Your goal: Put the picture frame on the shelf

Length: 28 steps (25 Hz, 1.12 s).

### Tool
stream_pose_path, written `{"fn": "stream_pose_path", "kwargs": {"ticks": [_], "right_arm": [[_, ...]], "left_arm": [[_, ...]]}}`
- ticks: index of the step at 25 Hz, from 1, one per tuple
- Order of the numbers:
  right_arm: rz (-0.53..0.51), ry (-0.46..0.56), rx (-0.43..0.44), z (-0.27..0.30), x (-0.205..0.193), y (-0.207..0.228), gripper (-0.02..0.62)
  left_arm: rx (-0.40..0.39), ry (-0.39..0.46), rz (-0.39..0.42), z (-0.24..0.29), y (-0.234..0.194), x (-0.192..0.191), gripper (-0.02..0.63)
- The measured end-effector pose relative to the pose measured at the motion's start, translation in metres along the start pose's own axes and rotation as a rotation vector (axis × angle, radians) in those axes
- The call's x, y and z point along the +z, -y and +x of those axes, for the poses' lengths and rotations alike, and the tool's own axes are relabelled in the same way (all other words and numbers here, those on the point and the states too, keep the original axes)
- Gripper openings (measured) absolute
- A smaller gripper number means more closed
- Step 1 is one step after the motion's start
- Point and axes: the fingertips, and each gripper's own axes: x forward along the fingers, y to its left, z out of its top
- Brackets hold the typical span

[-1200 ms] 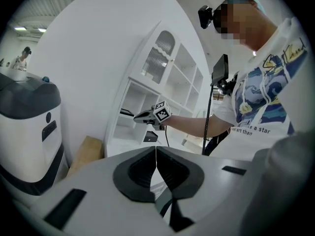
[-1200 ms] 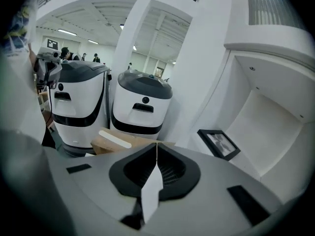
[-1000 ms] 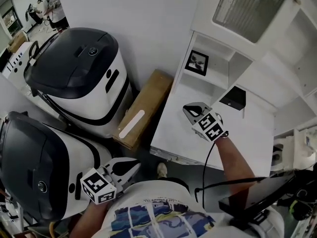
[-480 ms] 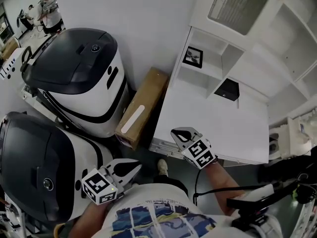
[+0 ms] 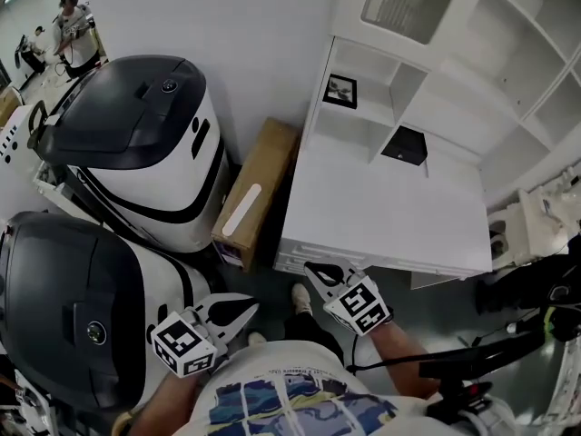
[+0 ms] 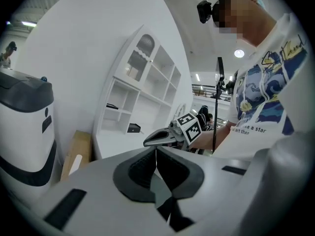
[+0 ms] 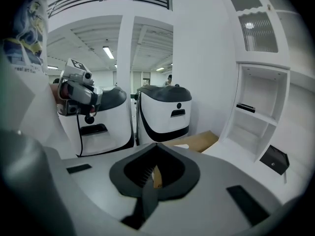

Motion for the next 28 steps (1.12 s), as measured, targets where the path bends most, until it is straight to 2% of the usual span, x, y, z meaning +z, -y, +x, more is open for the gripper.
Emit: {"fn": "stream_pose_path", "kwargs": {"ticks": [7,11,28], "right_arm": [[0.038,0.023,0.006,-0.017,-0.004,-0.035,0.025],[0.020,0.032,0.003,-0.022,-0.004,-0.051,0.025],[0.005,0.046,0.038,-0.023,0.009,-0.084,0.025]], "left_arm": [[-0.011,0.001,0.007,-0.010,0.016,-0.008,0.014],[-0.013,0.007,0.010,-0.019,0.025,-0.016,0.014],[0.001,0.022,0.002,-0.040,0.033,-0.024,0.014]]}}
